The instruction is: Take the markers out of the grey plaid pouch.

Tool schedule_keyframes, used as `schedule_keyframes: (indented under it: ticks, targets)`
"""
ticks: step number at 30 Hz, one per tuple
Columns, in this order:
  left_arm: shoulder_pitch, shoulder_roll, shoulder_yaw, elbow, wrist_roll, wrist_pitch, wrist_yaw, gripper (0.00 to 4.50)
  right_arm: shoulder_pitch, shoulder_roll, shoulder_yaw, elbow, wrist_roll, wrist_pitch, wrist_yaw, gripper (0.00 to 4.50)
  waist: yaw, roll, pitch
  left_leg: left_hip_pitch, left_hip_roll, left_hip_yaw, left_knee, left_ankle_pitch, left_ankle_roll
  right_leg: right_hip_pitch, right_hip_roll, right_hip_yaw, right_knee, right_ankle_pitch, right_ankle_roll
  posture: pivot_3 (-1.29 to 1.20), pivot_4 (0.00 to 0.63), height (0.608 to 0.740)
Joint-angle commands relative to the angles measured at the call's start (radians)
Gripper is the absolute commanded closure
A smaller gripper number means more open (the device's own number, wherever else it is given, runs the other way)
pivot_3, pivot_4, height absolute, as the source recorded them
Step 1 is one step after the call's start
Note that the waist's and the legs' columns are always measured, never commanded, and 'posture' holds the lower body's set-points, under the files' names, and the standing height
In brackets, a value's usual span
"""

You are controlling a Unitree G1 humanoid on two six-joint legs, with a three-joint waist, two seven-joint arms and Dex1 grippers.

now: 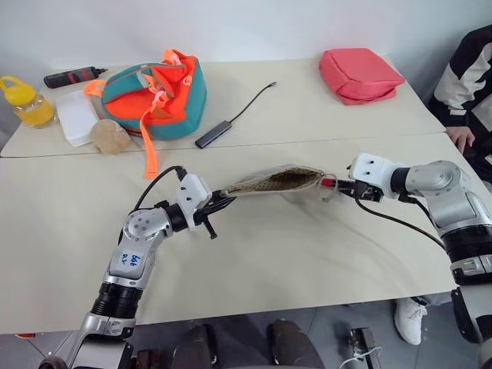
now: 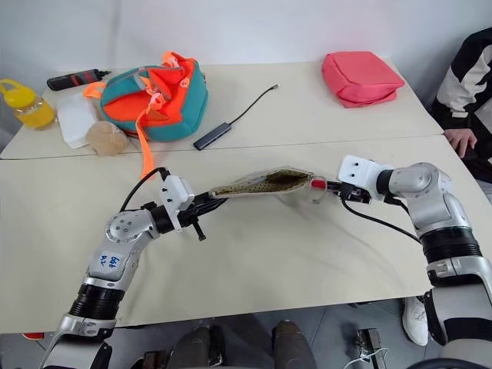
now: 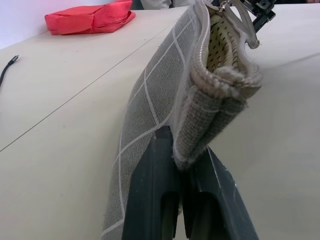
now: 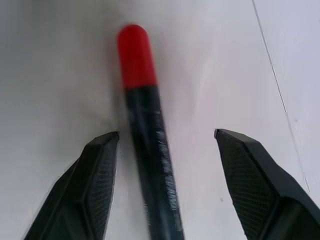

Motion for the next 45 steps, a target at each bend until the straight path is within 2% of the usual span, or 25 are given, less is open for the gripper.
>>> schedule_keyframes:
  ticks: [1,5,7,8,11,15,17,18,23,25,28,32,35,37,39,42,45]
  targets:
    - [-0.004,-0.004,-0.002,-0.049,-0.011,-0.016,-0.005,4.50,-0.034,-0.047,-0.089,-0.188,0.145,0.108,0.123,1.30,0.002,0.001,0.001,0.000,0.000,0.000,0.000,0.000,0.000,0.000,0.000,0.000,0.000,0.000,0.000,0.00,0.150,0.740]
    - [-0.007,-0.009,-0.001,-0.050,-0.018,-0.007,-0.004,4.50,-0.076,-0.055,-0.134,-0.332,0.262,0.255,0.195,1.30,0.003,0.001,0.001,0.000,0.000,-0.001,0.000,0.000,0.000,0.000,0.000,0.000,0.000,0.000,0.000,0.00,0.150,0.740]
    - [-0.012,-0.011,-0.002,-0.044,-0.017,-0.008,-0.005,4.50,-0.100,-0.040,-0.144,-0.363,0.292,0.286,0.192,1.30,0.003,0.001,0.001,0.000,0.000,-0.001,0.000,0.000,0.000,0.000,0.000,0.000,0.000,0.000,0.000,0.00,0.150,0.740]
    - [-0.016,-0.013,-0.003,-0.039,-0.016,-0.009,-0.005,4.50,-0.112,-0.013,-0.153,-0.367,0.303,0.289,0.162,1.47,0.003,0.001,0.001,0.000,0.000,-0.001,0.000,0.000,0.000,0.000,0.000,0.000,0.000,0.000,0.000,0.00,0.150,0.740]
    - [-0.030,-0.028,0.002,-0.028,-0.022,0.001,0.004,4.50,-0.105,0.064,-0.167,-0.441,0.380,0.346,0.126,2.21,0.002,0.001,0.001,0.000,0.000,-0.001,-0.001,0.000,0.000,0.000,0.000,0.000,0.000,0.000,0.000,0.00,0.150,0.740]
    - [-0.042,-0.043,0.010,-0.033,-0.027,0.016,0.011,4.50,-0.029,0.108,-0.116,-0.595,0.439,0.433,0.139,3.64,0.006,0.001,0.000,-0.001,0.000,-0.001,-0.001,0.000,0.000,0.000,0.000,-0.001,0.000,0.000,0.000,0.00,0.150,0.740]
    - [-0.046,-0.039,0.008,-0.031,-0.022,0.013,0.007,4.50,0.004,0.124,-0.076,-0.633,0.420,0.435,0.123,4.36,0.007,0.001,0.001,-0.001,0.000,-0.001,-0.001,-0.001,0.000,0.000,0.000,-0.001,0.000,0.000,0.000,0.00,0.150,0.740]
    - [-0.047,-0.036,0.008,-0.030,-0.022,0.013,0.003,4.50,0.019,0.136,-0.057,-0.642,0.405,0.423,0.111,4.46,0.008,0.001,0.001,-0.001,0.000,-0.001,-0.001,-0.001,0.000,-0.001,0.000,-0.001,0.000,0.000,0.000,0.00,0.150,0.740]
    - [-0.047,-0.026,0.008,-0.035,-0.038,0.030,-0.019,4.50,0.011,0.183,-0.012,-0.602,0.342,0.341,0.056,4.46,0.003,0.001,0.001,-0.001,0.000,-0.001,-0.001,-0.001,0.000,-0.001,0.000,0.000,0.001,0.000,0.000,0.00,0.150,0.740]
    - [-0.045,-0.028,0.009,-0.046,-0.048,0.047,-0.026,4.50,0.016,0.159,0.014,-0.577,0.296,0.294,0.065,4.46,0.005,0.001,0.001,-0.001,0.000,-0.001,-0.001,-0.001,0.000,0.000,0.000,0.000,0.001,0.000,0.000,0.00,0.150,0.740]
    - [-0.036,-0.033,0.014,-0.101,-0.133,0.165,-0.051,4.50,0.006,0.085,0.061,-0.526,0.199,0.205,0.105,4.46,0.006,0.001,0.001,-0.001,0.000,-0.001,-0.001,-0.001,0.000,0.000,0.000,-0.001,0.000,0.000,0.000,0.00,0.150,0.740]
    - [-0.029,0.004,-0.008,-0.166,-0.196,0.295,-0.107,4.50,-0.039,0.007,0.082,-0.567,0.224,0.319,0.225,4.46,0.006,0.001,0.001,-0.001,0.000,-0.001,0.000,-0.001,0.000,-0.001,0.000,-0.001,0.000,0.000,0.000,0.00,0.150,0.740]
    - [-0.037,-0.004,0.013,-0.201,-0.285,0.413,-0.111,4.50,-0.101,0.000,0.097,-0.596,0.239,0.406,0.276,4.46,-0.002,0.001,0.001,-0.001,0.001,-0.001,-0.001,-0.001,0.000,-0.001,0.002,0.000,0.000,0.000,0.000,0.00,0.150,0.740]
    - [-0.050,-0.024,0.062,-0.221,-0.409,0.554,-0.083,4.50,-0.141,-0.012,0.113,-0.637,0.257,0.488,0.329,4.46,-0.001,0.001,0.001,-0.001,0.002,-0.001,-0.001,-0.001,-0.001,-0.001,0.002,0.000,0.001,0.000,0.000,0.00,0.150,0.740]
    - [-0.049,-0.017,0.068,-0.231,-0.437,0.599,-0.084,4.50,-0.165,0.001,0.116,-0.669,0.301,0.563,0.361,4.46,0.001,0.001,0.001,-0.001,0.002,-0.002,-0.001,-0.001,-0.001,-0.001,0.002,0.000,0.001,0.000,0.000,0.00,0.150,0.740]
    - [-0.020,0.012,0.022,-0.231,-0.407,0.619,-0.099,4.50,-0.170,0.023,0.165,-0.633,0.260,0.540,0.350,4.46,0.003,0.001,0.001,-0.001,0.002,-0.003,0.000,-0.001,-0.001,0.000,0.002,-0.001,0.000,0.000,0.000,0.00,0.150,0.740]
    - [0.004,0.024,-0.050,-0.194,-0.278,0.501,-0.085,4.50,-0.128,0.018,0.245,-0.551,0.149,0.462,0.310,4.46,0.003,0.001,0.001,-0.001,0.001,-0.003,0.000,-0.001,-0.001,0.001,0.001,-0.001,-0.001,0.000,0.000,0.00,0.150,0.740]
